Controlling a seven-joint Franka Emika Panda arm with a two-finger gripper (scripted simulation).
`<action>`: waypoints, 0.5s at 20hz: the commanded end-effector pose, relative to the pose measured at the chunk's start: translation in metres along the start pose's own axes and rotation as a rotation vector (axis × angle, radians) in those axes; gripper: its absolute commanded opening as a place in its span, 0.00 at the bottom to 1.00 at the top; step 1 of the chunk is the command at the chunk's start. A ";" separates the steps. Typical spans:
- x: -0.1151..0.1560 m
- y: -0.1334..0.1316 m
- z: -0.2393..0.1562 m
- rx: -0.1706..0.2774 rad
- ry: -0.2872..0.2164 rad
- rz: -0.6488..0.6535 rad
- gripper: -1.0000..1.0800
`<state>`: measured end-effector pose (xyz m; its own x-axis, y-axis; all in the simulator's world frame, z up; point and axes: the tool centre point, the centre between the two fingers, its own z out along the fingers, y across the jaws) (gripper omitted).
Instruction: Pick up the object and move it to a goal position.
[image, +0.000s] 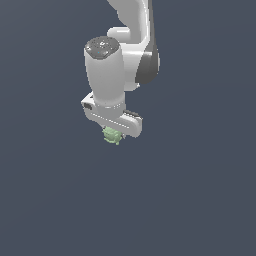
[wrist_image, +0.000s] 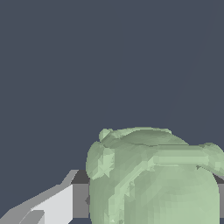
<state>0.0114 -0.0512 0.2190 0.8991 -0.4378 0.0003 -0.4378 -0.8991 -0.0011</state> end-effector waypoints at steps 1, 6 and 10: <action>-0.002 0.005 -0.027 0.000 -0.001 0.000 0.00; -0.003 0.012 -0.071 -0.001 0.000 0.000 0.00; -0.003 0.016 -0.094 -0.001 0.000 0.000 0.00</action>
<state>0.0024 -0.0634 0.3049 0.8989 -0.4382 0.0013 -0.4382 -0.8989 -0.0008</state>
